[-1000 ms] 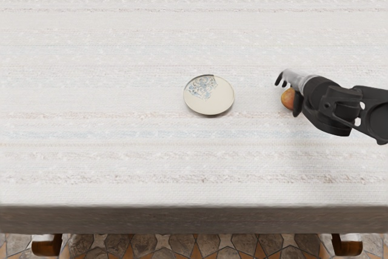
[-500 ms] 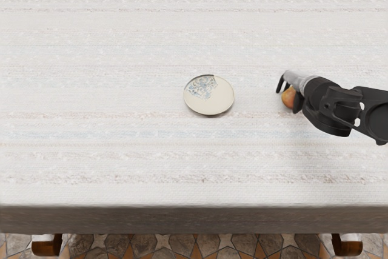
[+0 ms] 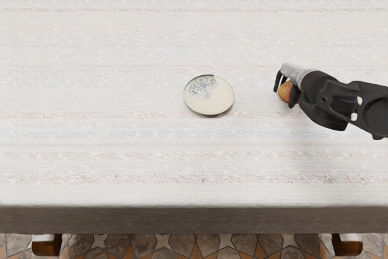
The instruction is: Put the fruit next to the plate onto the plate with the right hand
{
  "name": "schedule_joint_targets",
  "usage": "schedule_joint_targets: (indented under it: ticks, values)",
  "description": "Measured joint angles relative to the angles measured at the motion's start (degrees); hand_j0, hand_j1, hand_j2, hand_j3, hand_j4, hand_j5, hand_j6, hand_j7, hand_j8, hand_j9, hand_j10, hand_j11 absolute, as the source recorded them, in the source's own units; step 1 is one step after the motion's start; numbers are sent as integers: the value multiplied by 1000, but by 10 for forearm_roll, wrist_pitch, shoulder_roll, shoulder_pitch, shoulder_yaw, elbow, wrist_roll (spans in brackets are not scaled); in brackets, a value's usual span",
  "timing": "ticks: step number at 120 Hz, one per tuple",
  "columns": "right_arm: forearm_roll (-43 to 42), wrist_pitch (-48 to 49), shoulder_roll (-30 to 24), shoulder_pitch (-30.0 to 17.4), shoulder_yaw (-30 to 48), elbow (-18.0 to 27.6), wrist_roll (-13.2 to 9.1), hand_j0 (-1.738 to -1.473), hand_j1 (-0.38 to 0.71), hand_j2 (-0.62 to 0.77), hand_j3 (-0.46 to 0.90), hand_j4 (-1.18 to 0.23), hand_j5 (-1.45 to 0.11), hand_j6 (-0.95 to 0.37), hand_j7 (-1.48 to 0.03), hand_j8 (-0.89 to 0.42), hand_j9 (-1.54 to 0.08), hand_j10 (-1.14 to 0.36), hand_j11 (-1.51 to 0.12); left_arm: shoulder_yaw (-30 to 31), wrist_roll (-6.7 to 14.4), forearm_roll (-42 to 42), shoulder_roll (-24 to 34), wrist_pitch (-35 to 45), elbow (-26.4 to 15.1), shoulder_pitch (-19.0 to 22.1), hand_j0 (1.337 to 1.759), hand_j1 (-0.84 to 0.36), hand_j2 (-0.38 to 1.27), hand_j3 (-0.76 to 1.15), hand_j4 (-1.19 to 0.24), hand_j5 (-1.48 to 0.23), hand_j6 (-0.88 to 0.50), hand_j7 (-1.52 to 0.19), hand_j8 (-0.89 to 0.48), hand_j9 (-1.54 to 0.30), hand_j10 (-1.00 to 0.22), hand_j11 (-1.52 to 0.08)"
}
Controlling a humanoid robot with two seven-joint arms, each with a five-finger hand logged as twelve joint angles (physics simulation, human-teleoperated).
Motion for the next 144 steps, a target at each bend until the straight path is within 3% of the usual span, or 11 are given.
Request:
schedule_joint_targets:
  ticks: [12, 22, 31, 44, 50, 60, 75, 101, 120, 144]
  values:
    - [-7, 1, 12, 2, -1, 1, 5, -1650, 234, 180, 1, -698, -998, -349, -947, -163, -989, -318, -1000, 0, 0, 0, 0, 0, 0, 0, 1658, 349, 0, 0, 0, 0, 0, 0, 0, 0, 0, 0]
    - [-13, 1, 20, 10, -2, 3, 28, -1652, 272, 242, 2, -700, -1028, -311, -961, -127, -1004, -281, -1021, 0, 0, 0, 0, 0, 0, 0, 1658, 349, 0, 0, 0, 0, 0, 0, 0, 0, 0, 0]
    - [-17, 2, 28, 21, -3, 5, 58, -1654, 279, 283, 3, -707, -1055, -296, -977, -102, -1030, -263, -1049, 0, 0, 0, 0, 0, 0, 0, 1658, 349, 0, 0, 0, 0, 0, 0, 0, 0, 0, 0]
    - [-22, 2, 33, 29, -4, 6, 107, -1655, 243, 188, 3, -711, -1088, -295, -994, -102, -1074, -273, -1089, 0, 0, 0, 0, 0, 0, 0, 1658, 349, 0, 0, 0, 0, 0, 0, 0, 0, 0, 0]
    - [-24, 2, 34, 31, -4, 7, 132, -1656, 252, 256, 1, -713, -1097, -303, -999, -103, -1084, -278, -1099, 0, 0, 0, 0, 0, 0, 0, 1658, 349, 0, 0, 0, 0, 0, 0, 0, 0, 0, 0]
    - [-25, 2, 34, 32, -2, 7, 169, -1655, 202, 213, 2, -717, -1115, -339, -1009, -144, -1102, -334, -1106, 0, 0, 0, 0, 0, 0, 0, 1658, 349, 0, 0, 0, 0, 0, 0, 0, 0, 0, 0]
    - [-26, 1, 36, 32, 1, 8, 206, -1656, 197, 375, 2, -729, -1135, -377, -1026, -231, -1124, -425, -1126, 0, 0, 0, 0, 0, 0, 0, 1658, 349, 0, 0, 0, 0, 0, 0, 0, 0, 0, 0]
    - [-28, 0, 49, 34, 21, 12, 225, -1657, 154, 403, 1, -750, -1154, -429, -1048, -313, -1140, -510, -1141, 0, 0, 0, 0, 0, 0, 0, 1658, 349, 0, 0, 0, 0, 0, 0, 0, 0, 0, 0]
    - [-28, 0, 59, 34, 26, 11, 227, -1658, 214, 558, 1, -758, -1157, -426, -1055, -312, -1151, -513, -1155, 0, 0, 0, 0, 0, 0, 0, 1658, 349, 0, 0, 0, 0, 0, 0, 0, 0, 0, 0]
    - [-32, -13, 70, 31, 24, 0, 235, -1658, 204, 584, 0, -784, -1142, -470, -1068, -365, -1135, -635, -1140, 0, 0, 0, 0, 0, 0, 0, 1658, 349, 0, 0, 0, 0, 0, 0, 0, 0, 0, 0]
